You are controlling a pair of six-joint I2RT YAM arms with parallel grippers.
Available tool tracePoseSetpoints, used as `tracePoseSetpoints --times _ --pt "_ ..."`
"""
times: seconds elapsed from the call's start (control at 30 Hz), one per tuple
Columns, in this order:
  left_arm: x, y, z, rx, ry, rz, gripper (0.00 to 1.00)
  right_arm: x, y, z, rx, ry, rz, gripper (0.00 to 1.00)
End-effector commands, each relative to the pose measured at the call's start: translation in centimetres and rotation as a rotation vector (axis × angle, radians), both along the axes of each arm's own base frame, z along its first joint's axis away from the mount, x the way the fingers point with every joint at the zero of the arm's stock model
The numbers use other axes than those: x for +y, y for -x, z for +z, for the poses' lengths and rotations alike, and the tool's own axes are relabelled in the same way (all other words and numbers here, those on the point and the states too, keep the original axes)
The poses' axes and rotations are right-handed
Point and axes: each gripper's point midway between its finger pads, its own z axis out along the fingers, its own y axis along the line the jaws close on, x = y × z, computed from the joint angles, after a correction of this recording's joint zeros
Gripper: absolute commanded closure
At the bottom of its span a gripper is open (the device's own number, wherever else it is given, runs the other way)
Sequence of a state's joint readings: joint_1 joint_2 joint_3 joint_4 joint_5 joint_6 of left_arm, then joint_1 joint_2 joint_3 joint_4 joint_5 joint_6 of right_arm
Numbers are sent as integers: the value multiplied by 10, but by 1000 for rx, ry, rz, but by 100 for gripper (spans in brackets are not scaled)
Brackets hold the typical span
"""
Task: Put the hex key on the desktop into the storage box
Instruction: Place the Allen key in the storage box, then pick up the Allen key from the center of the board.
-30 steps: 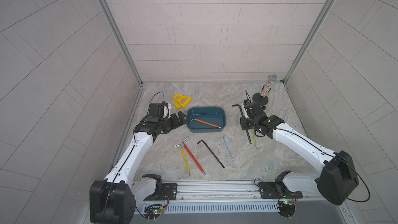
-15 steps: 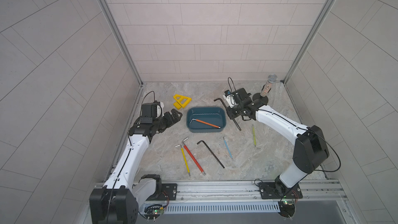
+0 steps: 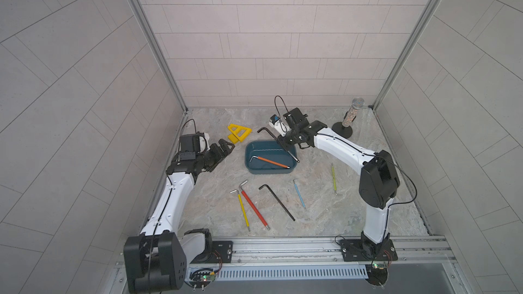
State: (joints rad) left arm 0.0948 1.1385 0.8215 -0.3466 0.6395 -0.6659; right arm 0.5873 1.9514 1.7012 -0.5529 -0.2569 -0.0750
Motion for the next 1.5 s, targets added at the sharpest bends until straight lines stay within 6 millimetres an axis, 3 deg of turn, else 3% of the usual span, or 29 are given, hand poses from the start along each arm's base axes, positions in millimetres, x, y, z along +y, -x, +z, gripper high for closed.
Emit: tracePoseSetpoints --times 0.0,0.33,0.53,0.97,1.17,1.27,1.37,1.47 --pt "-1 1 4 -23 22 -1 0 16 -3 7 -25 8 62 100" --pt "3 -3 5 -32 56 14 0 42 -15 -26 -28 59 99 100" --pt "3 -3 5 -34 64 19 0 37 -15 -50 -15 119 111 100" --pt "5 -5 3 -37 70 25 0 24 5 -69 31 174 140 100" --pt "-4 -9 5 -49 156 4 0 24 13 -73 32 185 149 100" --pt "-5 -9 3 -42 157 3 0 23 13 -74 33 185 126 89" --pt "-4 -8 0 -32 157 4 0 22 12 -72 36 177 110 68" --pt "-5 -8 -2 -26 158 1 0 23 12 -66 31 166 101 55"
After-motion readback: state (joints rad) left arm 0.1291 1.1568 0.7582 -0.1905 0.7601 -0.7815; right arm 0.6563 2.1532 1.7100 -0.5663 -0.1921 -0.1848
